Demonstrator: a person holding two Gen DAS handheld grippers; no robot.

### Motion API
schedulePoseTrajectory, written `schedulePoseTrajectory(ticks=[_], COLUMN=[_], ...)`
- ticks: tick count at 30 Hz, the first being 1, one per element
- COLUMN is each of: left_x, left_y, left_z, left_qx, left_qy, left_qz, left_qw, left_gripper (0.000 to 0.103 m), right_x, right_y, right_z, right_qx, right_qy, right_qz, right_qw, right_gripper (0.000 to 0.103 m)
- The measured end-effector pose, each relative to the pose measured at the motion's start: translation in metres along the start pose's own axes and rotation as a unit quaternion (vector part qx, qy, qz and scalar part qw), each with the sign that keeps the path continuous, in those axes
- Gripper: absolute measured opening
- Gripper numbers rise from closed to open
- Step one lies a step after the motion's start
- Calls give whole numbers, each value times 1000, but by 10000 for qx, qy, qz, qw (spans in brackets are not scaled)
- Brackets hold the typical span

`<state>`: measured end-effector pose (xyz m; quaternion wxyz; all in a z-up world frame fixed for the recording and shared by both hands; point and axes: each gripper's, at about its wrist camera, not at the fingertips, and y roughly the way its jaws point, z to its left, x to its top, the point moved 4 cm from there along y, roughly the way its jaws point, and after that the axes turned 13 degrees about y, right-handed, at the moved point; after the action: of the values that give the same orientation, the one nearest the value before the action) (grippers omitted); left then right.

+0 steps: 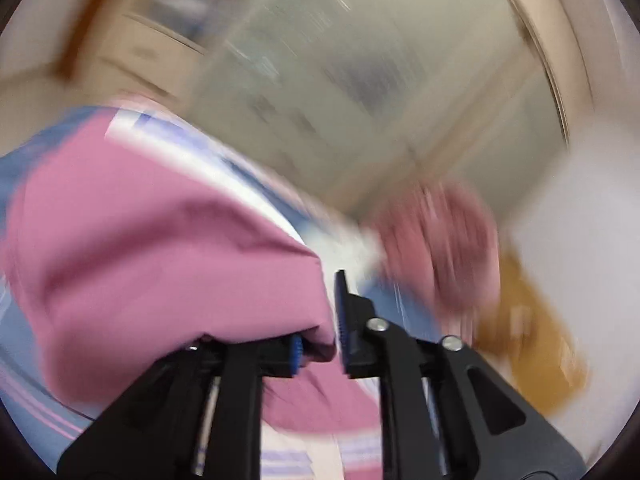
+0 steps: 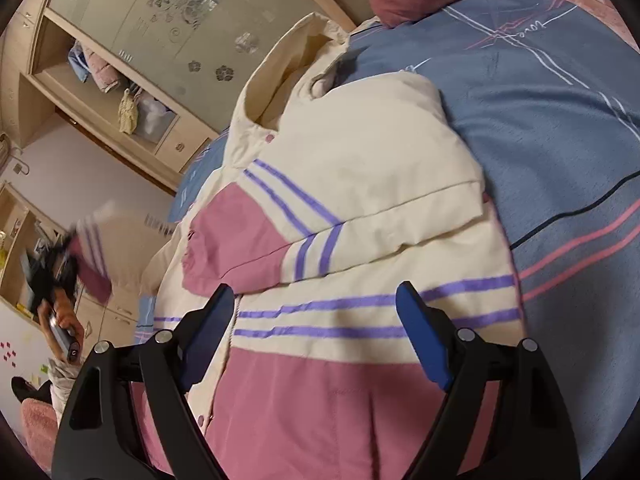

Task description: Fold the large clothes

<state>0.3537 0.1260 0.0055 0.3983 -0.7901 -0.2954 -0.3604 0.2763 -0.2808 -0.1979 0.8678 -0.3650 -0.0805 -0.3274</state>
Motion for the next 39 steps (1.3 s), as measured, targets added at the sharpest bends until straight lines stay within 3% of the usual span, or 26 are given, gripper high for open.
schedulePoseTrajectory(ticks=[1, 3, 4, 9, 13, 18, 27, 29, 32, 34, 36, 37, 38, 39], left_x=[-12, -34, -49, -81, -94, -95, -119, -126, -132, -136, -138, -139, -141, -142], left_y=[35, 71, 88, 99, 70, 29, 9, 12, 17, 19, 22, 23, 25, 26], left_z=[-35, -67, -80, -68, -41, -3, 64, 73, 80, 83, 85, 86, 87, 89], left_qx=[-132, -202, -274, -558, -449, -34, 197, 225, 232, 195, 222, 233, 248, 263], left_qy=[328, 566, 639, 265, -107, -419, -1403, -1639, -1861, -1896, -1884, -1890, -1907, -1926], left_qz=[643, 1260, 1522, 1818, 1701, 1445, 1399, 1443, 1493, 1504, 1527, 1532, 1542, 1547], left_qw=[9973, 9902, 9859, 9814, 9843, 9886, 9800, 9756, 9708, 9701, 9699, 9697, 9692, 9686], left_gripper=[35, 63, 69, 82, 84, 87, 89, 90, 90, 91, 91, 91, 91, 92], right_x=[-2, -5, -6, -6, -4, -8, -8, -6, -2, -2, -5, -8, -11, -14], right_y=[0, -2, -5, -22, -23, -8, 19, 35, 60, 72, 80, 83, 84, 85], right_z=[0, 0, 0, -6, -15, -11, 44, 48, 35, 26, 24, 28, 32, 37], right_qx=[1, -36, -53, -39, -88, 52, 514, 213, -820, -930, -722, -590, -523, -411], right_qy=[-13, -51, -69, -91, -15, 111, -94, -102, 183, 467, 616, 548, 477, 375], right_qz=[18, 39, 34, -83, -116, 42, 401, 385, 162, 265, 456, 522, 563, 673], right_qw=[10000, 10000, 10000, 9999, 9999, 9999, 9978, 9990, 9963, 9942, 9944, 9954, 9959, 9962], right_gripper=[83, 83, 83, 87, 87, 87, 90, 90, 90, 90, 90, 83, 60, 50])
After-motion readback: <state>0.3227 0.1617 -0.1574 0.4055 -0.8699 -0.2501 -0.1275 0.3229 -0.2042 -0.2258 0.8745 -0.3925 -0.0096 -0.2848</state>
